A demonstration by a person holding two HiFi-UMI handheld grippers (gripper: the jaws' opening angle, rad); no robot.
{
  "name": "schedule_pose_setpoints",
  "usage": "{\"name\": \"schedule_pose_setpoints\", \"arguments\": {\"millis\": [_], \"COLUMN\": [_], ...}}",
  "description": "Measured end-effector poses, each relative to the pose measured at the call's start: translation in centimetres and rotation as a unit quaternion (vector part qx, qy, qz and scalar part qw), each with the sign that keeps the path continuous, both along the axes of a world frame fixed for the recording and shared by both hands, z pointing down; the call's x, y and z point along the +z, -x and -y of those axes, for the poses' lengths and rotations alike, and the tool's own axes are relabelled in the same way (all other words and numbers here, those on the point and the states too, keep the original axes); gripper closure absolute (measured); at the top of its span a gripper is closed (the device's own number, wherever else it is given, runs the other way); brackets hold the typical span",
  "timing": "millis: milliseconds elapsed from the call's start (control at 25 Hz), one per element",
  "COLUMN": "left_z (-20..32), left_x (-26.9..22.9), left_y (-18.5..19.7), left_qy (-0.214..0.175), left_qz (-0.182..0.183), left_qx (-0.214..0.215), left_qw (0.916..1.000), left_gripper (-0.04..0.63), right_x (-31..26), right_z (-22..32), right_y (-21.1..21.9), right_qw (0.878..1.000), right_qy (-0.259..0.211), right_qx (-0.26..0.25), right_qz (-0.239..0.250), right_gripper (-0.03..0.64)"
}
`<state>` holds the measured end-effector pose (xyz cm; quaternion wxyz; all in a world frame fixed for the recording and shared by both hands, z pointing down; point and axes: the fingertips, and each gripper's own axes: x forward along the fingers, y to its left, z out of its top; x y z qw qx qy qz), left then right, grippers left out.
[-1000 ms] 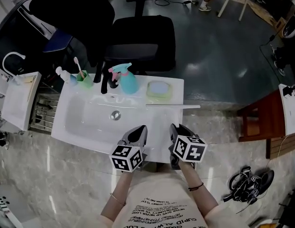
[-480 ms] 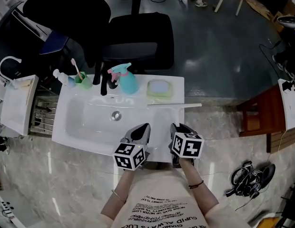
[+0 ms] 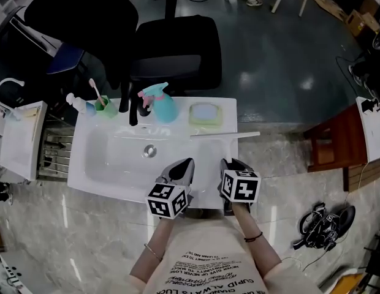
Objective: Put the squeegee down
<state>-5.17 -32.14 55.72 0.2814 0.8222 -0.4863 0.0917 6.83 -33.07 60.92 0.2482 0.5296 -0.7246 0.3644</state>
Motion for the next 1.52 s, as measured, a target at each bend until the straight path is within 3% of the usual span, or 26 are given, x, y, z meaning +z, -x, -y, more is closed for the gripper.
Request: {"name": "schedule_pose_setpoints", "arguments": {"millis": [160,320,720,1120,1520], "left_z": [0.0,0.2,0.4,0.2,0.1], "left_x": [-0.2,-0.7,-3.9,-7.9,-11.2], "left_y": [0.0,-0.3,-1.6,-1.6,0.4], "left_qy": [0.000,-0.003,-0.052,-0.129,-0.185], "left_qz": [-0.005,-0.017,-0.012,0.013,0.014], "left_qx": [0.003,0.007,0.044,0.072,0.053], "left_qw": [1.0000,0.9998,0.9976,0.9889,0.9811], "left_gripper": [0.574,0.574,0.574,0.574,0.574], "right_x": [0.0,-0.2,-4.8,-8.9,-15.4], "right_z": [0.0,0.3,1.6,1.3,0.3], "right_y": [0.1,0.3,-0.3,-1.1,-1.0], "right_qw": [1.000,1.000,0.994,0.984,0.958], "right_qy": [-0.002,-0.006,-0.108,-0.175,-0.265], "right_qx": [-0.002,-0.001,0.001,-0.032,-0.078], "right_qz": [-0.010,0.011,0.024,0.034,0.072], "right_gripper": [0.517,0.471,0.468,0.594,0.612]}}
